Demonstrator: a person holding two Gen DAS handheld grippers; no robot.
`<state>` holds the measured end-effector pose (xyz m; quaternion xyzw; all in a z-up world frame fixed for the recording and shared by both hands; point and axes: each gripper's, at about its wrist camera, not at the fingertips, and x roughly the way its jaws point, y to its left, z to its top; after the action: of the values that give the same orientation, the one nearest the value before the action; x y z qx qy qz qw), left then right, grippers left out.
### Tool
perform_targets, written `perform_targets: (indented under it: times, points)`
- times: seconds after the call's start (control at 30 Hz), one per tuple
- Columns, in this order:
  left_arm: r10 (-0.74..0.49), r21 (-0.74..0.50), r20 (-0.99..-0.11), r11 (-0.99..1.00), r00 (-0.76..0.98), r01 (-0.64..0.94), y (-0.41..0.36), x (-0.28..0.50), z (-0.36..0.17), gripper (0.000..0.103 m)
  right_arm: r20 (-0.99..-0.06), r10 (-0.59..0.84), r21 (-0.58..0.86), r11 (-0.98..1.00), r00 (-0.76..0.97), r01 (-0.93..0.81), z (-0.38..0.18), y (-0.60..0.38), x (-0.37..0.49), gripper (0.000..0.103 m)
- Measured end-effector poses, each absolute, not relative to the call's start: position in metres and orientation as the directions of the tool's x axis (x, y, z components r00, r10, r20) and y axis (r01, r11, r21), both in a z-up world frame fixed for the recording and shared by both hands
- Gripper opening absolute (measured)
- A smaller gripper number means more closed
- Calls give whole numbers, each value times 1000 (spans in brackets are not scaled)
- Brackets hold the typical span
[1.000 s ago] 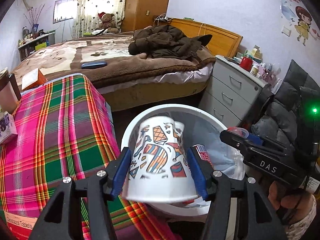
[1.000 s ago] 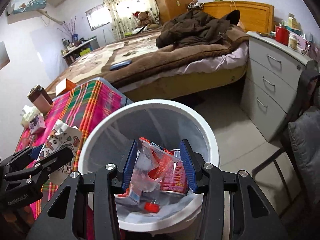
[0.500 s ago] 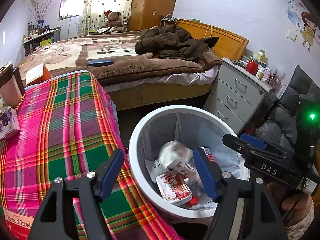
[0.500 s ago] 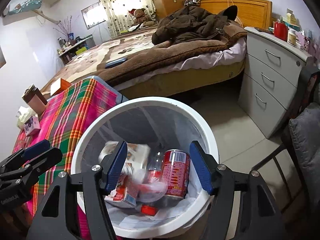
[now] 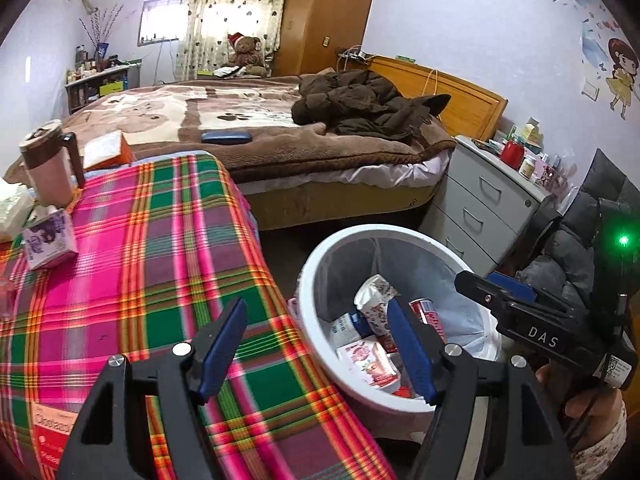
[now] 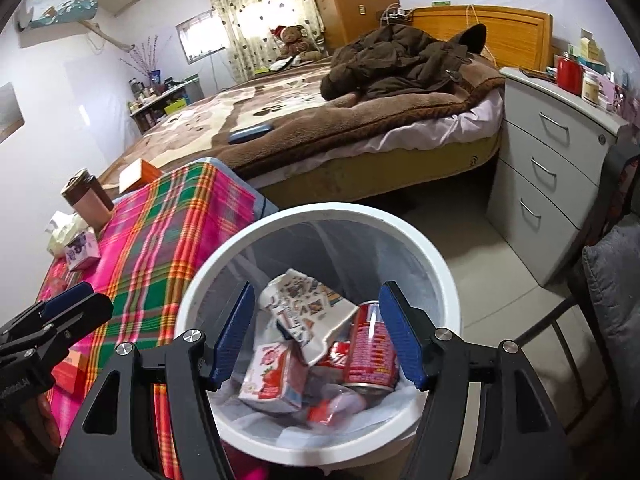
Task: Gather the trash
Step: 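Carry cup and bag over the white bin and open both grippers, then move both grippers back to the table toward the red medicine box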
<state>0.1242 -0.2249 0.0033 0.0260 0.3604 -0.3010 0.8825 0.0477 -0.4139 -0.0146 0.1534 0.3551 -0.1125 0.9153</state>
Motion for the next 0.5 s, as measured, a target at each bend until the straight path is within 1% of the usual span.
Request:
perform_targets:
  times: [0.27, 0.5]
  points:
    - [-459, -138, -634, 859, 622, 492, -186, 120, 10, 74, -661, -58, 206, 945, 748, 256, -7, -390, 49, 66]
    - [-425, -146, -624, 887, 655, 437, -148, 118, 14, 74, -646, -10, 208, 960, 764, 188, -3, -363, 53, 66]
